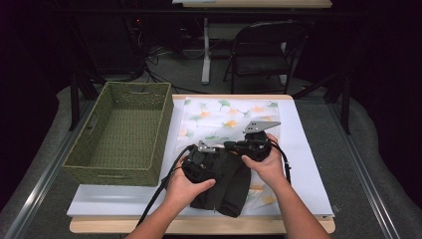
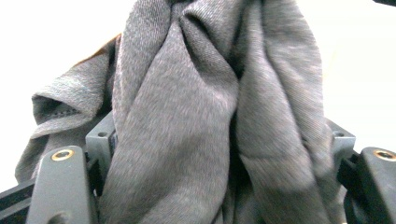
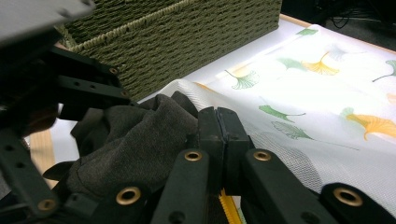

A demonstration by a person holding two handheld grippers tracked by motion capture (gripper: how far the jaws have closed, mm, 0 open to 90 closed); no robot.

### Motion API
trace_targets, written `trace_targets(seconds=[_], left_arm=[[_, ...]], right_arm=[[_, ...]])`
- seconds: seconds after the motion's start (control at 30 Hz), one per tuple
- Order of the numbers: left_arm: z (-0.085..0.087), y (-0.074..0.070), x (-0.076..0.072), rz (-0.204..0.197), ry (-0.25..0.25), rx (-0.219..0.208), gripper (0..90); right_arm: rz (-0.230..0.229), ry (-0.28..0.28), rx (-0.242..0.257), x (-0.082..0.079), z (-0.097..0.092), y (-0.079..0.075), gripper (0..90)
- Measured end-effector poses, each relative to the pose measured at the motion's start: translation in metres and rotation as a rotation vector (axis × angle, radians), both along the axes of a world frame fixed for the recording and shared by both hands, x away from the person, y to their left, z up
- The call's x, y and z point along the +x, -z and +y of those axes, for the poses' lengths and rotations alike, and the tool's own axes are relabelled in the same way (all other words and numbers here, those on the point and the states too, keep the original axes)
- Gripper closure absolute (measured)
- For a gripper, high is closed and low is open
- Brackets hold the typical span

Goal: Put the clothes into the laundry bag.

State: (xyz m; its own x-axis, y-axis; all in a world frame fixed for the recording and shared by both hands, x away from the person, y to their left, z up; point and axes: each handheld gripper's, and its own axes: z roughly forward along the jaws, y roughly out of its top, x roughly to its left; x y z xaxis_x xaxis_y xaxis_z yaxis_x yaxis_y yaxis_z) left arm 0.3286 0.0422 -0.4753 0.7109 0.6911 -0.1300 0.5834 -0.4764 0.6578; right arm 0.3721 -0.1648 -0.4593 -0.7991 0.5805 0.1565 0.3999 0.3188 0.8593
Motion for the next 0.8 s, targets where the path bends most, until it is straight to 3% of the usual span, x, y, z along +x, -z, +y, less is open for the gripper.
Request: trace_targets(seconds=[0.1,0.23,0.3,0.47,0.5,0.53,0.6,0.67,0.8], left_arm=[[0.003,-0.001,-0.003,-0.015,0.011,0.004,25.0],[0.005,0.008,-0.001,-0.003,0.014,-0.012,24.6],[0.006,0.009,0.000,0.000,0.025,-0.012,28.8],[0.006,0.009,0.000,0.000,0.025,-0.012,28.8],[0.011,0.021,0.002,-0.043,0.047,-0.054,28.8],[0.011,0.021,0.002,-0.043,0.047,-0.054,40.5],[0.012,0.026,0.003,-0.063,0.042,-0.068,42.1],[0.011,0.027,0.002,-0.059,0.022,-0.080,42.3],[0.010,0.027,0.001,-0.060,0.035,-0.086,58.0]], right_arm=[[0.002,0.001,0.001,0.000,0.000,0.000,89.7],[-0.001,0.003,-0.008,-0.001,0.001,0.000,89.7],[-0.003,0.004,-0.010,-0.002,0.002,0.000,89.7],[-0.005,0.004,-0.011,-0.002,0.002,0.000,89.7],[-0.005,0.004,-0.011,-0.002,0.002,0.000,89.7],[-0.005,0.004,-0.011,-0.002,0.002,0.000,89.7],[-0.009,-0.006,-0.002,-0.004,0.004,-0.001,89.7],[-0.006,-0.010,0.006,-0.005,0.005,-0.002,89.7],[-0.011,-0.016,0.015,-0.006,0.007,-0.003,89.7]])
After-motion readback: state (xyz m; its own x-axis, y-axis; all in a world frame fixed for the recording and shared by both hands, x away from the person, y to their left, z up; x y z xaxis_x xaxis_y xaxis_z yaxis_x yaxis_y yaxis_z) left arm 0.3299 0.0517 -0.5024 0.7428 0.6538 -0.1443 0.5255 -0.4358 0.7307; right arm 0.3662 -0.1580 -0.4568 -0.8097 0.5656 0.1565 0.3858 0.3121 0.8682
